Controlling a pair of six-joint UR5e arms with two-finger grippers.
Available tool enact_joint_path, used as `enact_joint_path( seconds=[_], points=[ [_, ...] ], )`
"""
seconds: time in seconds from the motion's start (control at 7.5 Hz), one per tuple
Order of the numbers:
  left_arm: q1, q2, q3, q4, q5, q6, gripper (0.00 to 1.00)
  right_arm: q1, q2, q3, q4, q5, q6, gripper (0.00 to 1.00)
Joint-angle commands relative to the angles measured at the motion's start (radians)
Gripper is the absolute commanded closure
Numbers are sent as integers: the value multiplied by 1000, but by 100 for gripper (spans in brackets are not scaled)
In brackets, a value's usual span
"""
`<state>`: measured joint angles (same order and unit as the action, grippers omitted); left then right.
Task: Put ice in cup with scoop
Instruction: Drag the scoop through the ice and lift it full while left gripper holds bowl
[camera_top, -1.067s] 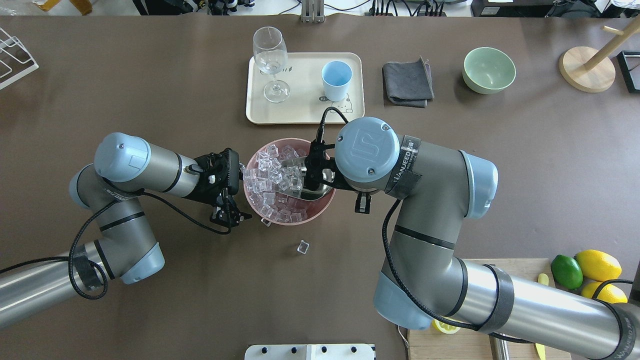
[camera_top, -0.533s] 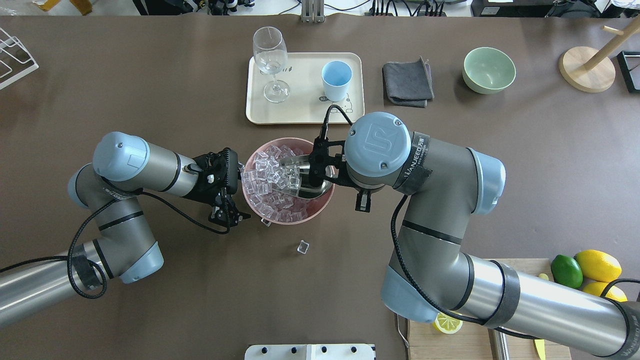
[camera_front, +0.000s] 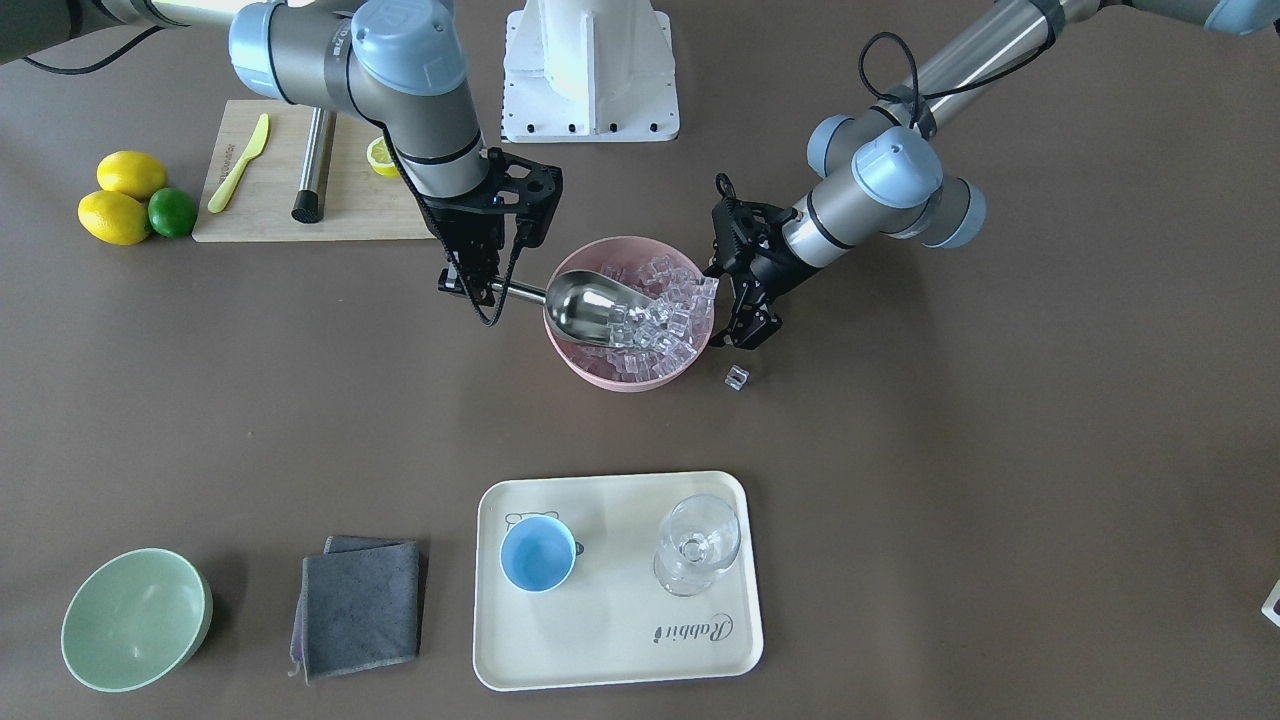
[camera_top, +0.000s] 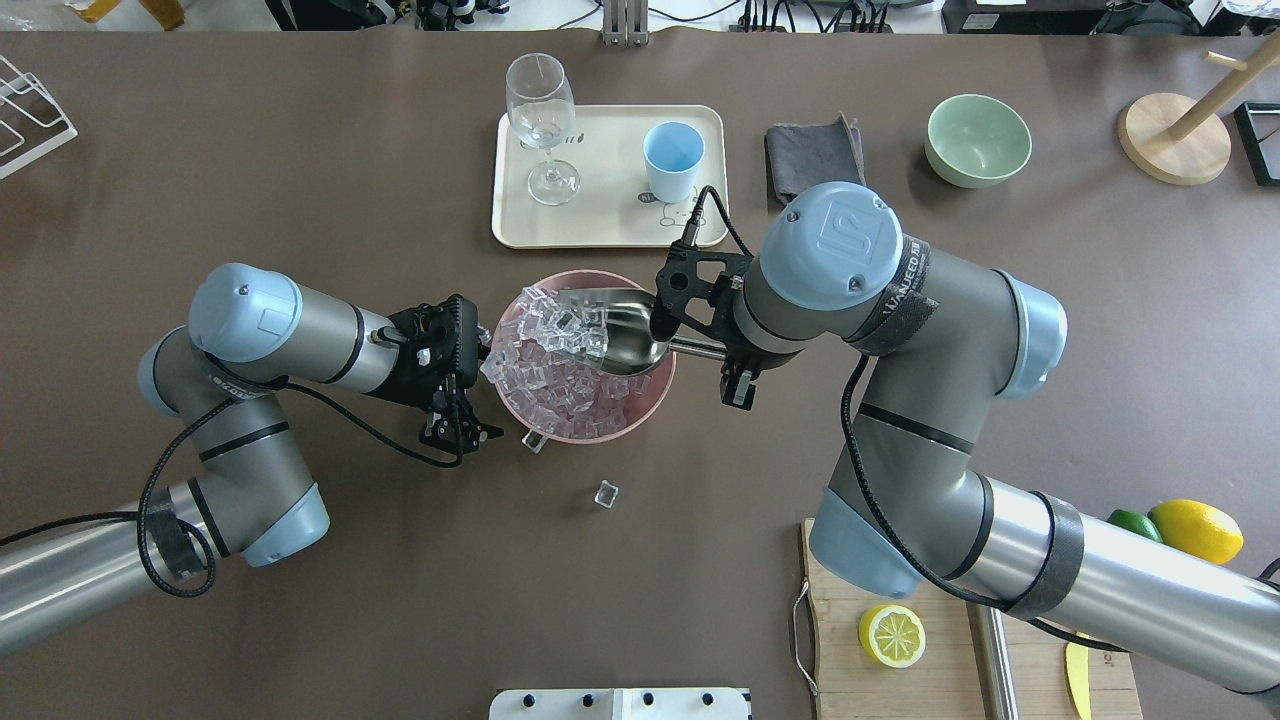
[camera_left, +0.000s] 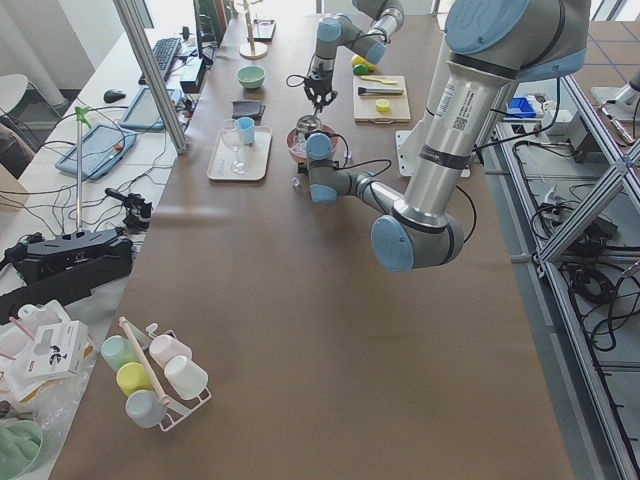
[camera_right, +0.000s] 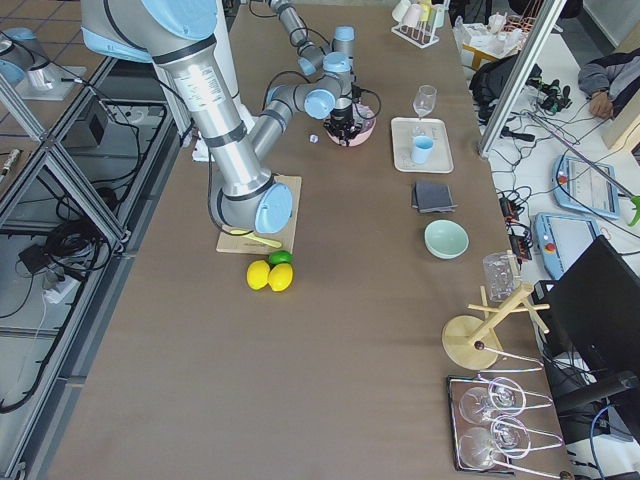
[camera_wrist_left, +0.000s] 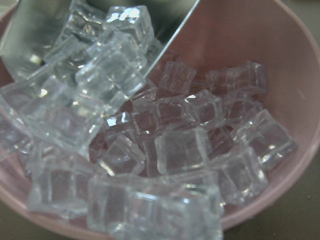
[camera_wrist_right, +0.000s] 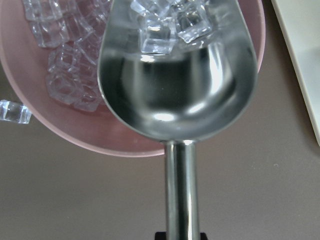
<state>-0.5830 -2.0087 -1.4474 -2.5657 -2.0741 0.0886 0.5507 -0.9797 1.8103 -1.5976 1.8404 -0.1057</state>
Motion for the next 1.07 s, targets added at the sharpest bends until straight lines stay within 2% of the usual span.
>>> enact_joint_path(
  seconds=[0.0, 0.27, 0.67, 0.93],
  points=[
    [2, -2, 1, 1, 0, -3, 1, 18, -13, 0, 69, 51, 49, 100],
    [3, -2, 1, 1, 2, -3, 1, 40, -22, 0, 91, 91, 49, 100],
    [3, -2, 1, 1, 2, -3, 1, 60, -77, -3, 209, 134, 86, 100],
    [2, -2, 1, 1, 0, -1, 1, 89, -79, -2, 209, 169, 141, 100]
  ],
)
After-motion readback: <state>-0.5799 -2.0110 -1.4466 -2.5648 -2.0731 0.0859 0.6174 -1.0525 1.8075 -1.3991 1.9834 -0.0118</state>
